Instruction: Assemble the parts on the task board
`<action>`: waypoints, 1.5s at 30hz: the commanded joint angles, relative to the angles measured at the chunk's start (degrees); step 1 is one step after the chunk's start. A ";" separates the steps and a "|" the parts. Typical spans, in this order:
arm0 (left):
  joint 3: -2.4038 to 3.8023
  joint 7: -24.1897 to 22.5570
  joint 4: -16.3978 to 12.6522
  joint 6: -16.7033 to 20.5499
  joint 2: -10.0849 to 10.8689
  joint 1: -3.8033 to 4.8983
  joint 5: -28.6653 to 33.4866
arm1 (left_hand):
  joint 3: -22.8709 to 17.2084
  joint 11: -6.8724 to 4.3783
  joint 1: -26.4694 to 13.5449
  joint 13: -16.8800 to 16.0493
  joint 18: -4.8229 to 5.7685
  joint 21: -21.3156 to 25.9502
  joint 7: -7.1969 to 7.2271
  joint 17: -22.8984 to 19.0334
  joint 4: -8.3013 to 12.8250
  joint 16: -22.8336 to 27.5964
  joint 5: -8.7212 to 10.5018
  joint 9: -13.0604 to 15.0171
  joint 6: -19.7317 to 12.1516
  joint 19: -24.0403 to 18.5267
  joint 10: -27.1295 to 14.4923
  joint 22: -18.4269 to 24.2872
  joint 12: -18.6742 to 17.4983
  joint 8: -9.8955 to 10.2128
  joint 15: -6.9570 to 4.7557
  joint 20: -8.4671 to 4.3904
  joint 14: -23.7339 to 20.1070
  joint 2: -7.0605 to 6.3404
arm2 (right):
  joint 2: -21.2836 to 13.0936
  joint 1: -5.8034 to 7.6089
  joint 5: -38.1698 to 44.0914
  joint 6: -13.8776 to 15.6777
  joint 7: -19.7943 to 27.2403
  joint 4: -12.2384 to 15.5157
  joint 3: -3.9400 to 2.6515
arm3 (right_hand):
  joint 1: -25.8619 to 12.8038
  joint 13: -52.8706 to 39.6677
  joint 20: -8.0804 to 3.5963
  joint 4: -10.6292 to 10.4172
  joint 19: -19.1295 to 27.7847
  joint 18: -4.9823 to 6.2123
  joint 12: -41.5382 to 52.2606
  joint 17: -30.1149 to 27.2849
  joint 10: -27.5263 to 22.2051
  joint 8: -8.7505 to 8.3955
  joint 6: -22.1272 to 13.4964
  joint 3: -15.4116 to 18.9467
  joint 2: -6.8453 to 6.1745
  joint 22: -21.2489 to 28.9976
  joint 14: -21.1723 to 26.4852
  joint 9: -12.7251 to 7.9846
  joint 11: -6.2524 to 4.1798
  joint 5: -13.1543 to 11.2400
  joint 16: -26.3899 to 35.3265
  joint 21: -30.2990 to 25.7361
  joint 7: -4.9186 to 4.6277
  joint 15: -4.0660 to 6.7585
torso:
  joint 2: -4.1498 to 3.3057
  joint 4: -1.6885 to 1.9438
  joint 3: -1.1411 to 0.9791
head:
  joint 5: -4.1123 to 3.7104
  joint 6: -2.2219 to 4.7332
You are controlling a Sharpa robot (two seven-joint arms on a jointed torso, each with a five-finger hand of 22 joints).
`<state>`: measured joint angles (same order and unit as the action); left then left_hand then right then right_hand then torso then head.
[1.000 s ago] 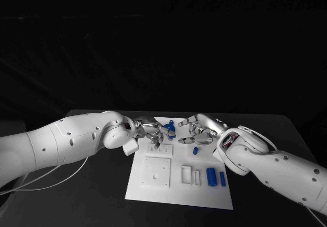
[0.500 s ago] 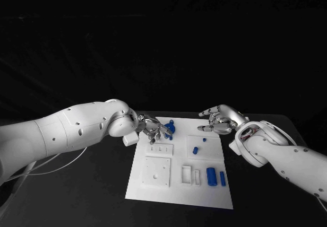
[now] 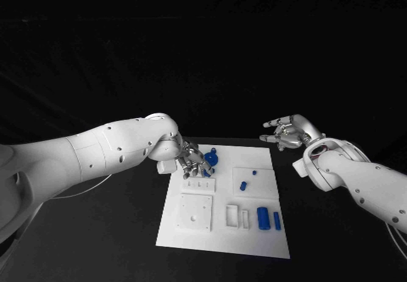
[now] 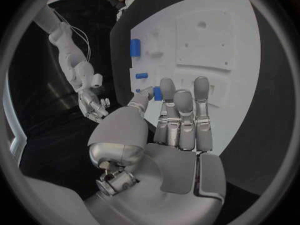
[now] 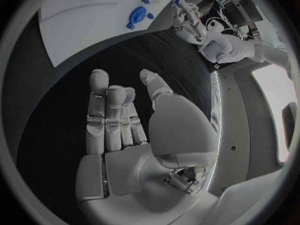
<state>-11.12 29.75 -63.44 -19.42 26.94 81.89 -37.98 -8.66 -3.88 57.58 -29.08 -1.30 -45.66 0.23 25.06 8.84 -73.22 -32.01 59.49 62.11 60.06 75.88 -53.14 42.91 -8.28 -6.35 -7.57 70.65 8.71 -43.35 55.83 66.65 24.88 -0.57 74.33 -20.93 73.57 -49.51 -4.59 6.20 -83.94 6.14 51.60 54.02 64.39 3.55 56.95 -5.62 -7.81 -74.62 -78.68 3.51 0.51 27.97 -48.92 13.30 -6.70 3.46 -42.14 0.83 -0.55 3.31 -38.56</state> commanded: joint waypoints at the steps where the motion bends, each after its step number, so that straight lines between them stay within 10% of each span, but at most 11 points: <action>1: -0.36 2.32 0.76 -3.47 -0.82 0.14 -4.48 | -7.90 -0.36 -0.32 -0.09 0.03 0.74 -0.07 -0.10 7.00 -0.27 0.00 6.33 -0.43 0.38 -0.26 -0.47 0.35 -5.20 -0.22 0.03 0.06 0.19 | 0.27 0.28 -3.29 1.62 1.78 -0.75 -0.08 | -0.64 0.17 0.25 0.70 -1.74 0.75 0.22 -0.15 -0.33 -0.01 0.37 -0.07 0.26 -0.12 0.35 0.05 -0.05 0.26 0.08 -0.41 0.03 -0.13 | -0.02 0.05 -0.03 | -0.07 -0.13; 12: -2.29 2.61 2.58 1.08 -3.05 -0.13 -8.64 | -8.76 -0.91 -0.87 -0.16 0.01 1.64 0.41 0.42 7.18 -0.97 -3.63 6.36 0.42 2.08 1.08 -2.52 1.05 -6.45 -0.80 -0.55 1.42 -0.88 | 0.82 0.69 -4.22 1.92 2.09 -1.53 -0.24 | -0.79 0.29 0.26 0.90 -1.72 0.79 0.25 -0.27 -0.44 -0.02 0.23 -0.01 0.29 -0.02 0.43 0.05 -0.03 0.73 0.12 -1.24 0.01 -0.15 | -0.06 0.07 0.07 | 0.03 -0.60; 45: -2.54 5.05 0.44 6.03 -2.96 -1.65 -12.86 | -9.40 -1.14 -1.04 -0.54 0.17 4.71 0.58 1.43 7.18 -0.62 -4.58 5.94 0.72 3.93 1.80 -6.74 1.10 -6.77 -1.04 -0.83 2.39 -1.43 | 1.02 0.75 -4.27 1.29 1.72 -1.07 -0.30 | -1.09 0.58 0.30 1.45 -1.74 0.88 0.23 -0.65 -0.69 -0.03 -0.10 0.55 0.52 0.30 0.60 0.04 0.01 1.73 0.23 -2.95 -0.03 -0.19 | -0.03 -0.02 0.14 | 0.21 -1.67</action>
<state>-13.66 34.51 -62.76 -14.27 24.00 80.35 -49.96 -9.55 -5.04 55.95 -29.55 -1.30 -41.14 0.13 26.42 7.96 -73.89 -36.33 65.52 61.82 63.49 77.42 -59.84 43.81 -14.83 -7.44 -8.40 72.77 7.23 -42.39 56.57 62.52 26.40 0.74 73.25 -21.19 72.99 -49.00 -4.59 7.28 -83.94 6.06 51.59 53.43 63.99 3.55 56.92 -5.17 -7.23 -74.38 -78.50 3.50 0.51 29.30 -48.92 10.63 -6.70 3.28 -42.16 0.86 -0.45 3.46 -40.20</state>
